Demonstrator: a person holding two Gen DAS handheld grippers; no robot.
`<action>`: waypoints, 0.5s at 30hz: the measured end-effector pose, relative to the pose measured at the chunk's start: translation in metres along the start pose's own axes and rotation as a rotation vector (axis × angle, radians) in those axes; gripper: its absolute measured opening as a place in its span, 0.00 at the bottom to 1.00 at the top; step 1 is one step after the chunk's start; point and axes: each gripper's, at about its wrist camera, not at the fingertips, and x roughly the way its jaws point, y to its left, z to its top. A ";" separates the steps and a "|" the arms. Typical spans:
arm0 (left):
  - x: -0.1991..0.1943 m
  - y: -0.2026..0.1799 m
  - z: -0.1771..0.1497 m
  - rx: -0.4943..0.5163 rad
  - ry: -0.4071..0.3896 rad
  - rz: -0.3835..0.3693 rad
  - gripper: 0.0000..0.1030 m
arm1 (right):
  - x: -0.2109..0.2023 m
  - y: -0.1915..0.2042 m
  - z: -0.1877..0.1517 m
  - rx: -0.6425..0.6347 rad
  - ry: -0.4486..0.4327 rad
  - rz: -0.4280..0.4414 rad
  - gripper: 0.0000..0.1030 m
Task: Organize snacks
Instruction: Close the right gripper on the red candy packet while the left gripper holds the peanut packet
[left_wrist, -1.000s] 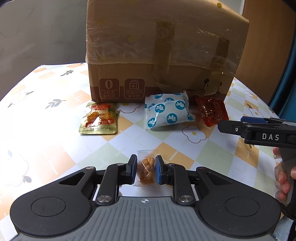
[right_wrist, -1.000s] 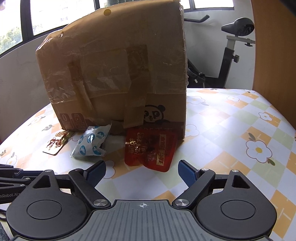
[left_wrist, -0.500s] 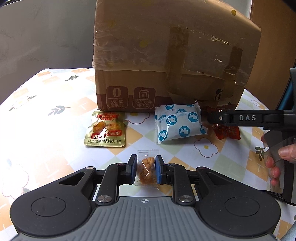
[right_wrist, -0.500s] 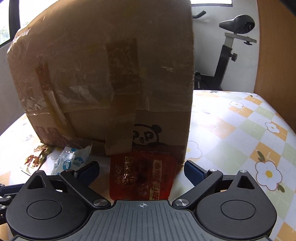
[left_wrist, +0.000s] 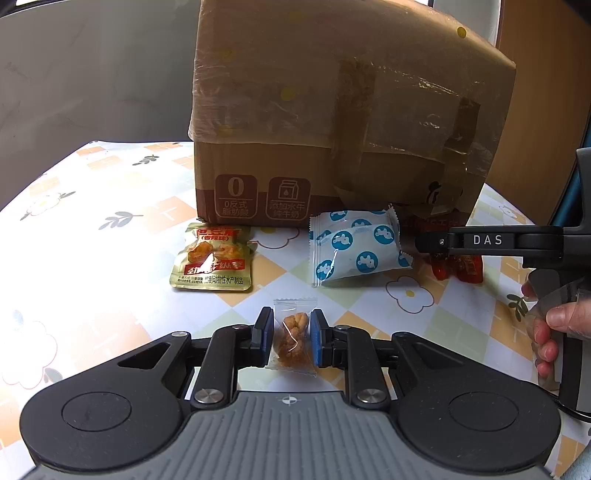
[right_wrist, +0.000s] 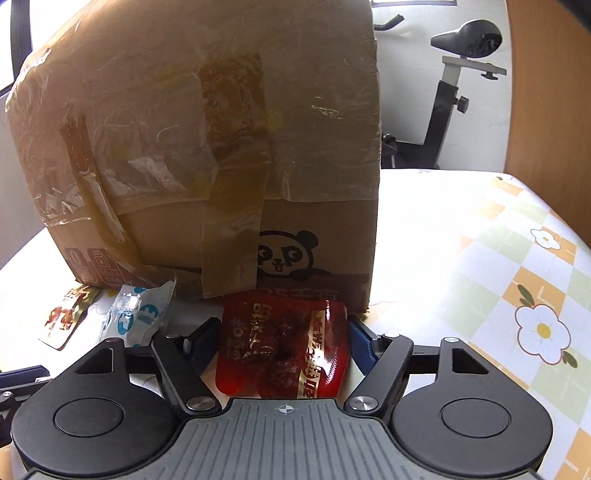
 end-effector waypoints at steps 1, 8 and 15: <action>0.000 0.000 0.000 0.000 0.000 0.000 0.22 | -0.001 -0.001 0.000 0.005 -0.003 0.007 0.63; -0.001 0.002 0.001 -0.019 0.007 0.001 0.22 | -0.010 -0.003 -0.003 -0.019 -0.008 0.006 0.60; -0.003 0.004 0.003 -0.039 0.000 0.008 0.22 | -0.029 0.006 -0.009 -0.036 0.012 -0.001 0.51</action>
